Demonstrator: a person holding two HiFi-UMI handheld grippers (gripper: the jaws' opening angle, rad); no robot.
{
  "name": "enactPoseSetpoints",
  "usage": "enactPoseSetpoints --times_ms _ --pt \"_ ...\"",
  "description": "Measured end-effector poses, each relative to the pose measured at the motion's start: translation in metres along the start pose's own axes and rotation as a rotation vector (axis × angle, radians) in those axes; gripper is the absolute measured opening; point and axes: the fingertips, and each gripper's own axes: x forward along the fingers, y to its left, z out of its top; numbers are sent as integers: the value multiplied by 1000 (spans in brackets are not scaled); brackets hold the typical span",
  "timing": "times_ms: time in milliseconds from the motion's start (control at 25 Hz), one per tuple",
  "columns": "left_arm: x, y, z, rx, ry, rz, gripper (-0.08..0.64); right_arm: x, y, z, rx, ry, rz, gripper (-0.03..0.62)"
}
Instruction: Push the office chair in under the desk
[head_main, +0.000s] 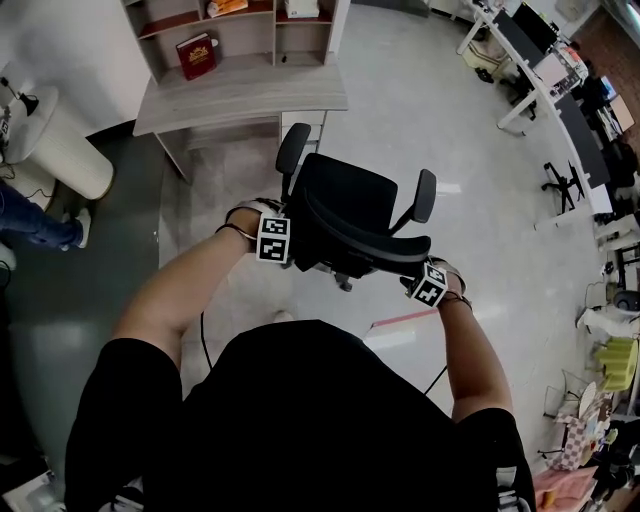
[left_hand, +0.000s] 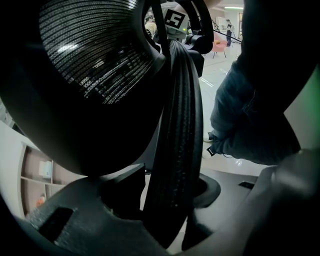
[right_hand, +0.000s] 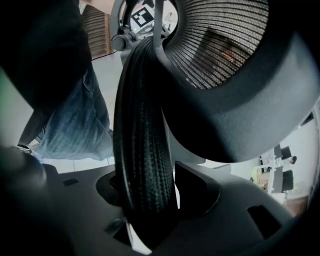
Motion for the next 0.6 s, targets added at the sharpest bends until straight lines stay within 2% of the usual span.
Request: enactPoseSetpoints --times_ms 600 --pt "-43 -55 -105 -199 100 29 206 16 -2 109 -216 -88 42 210"
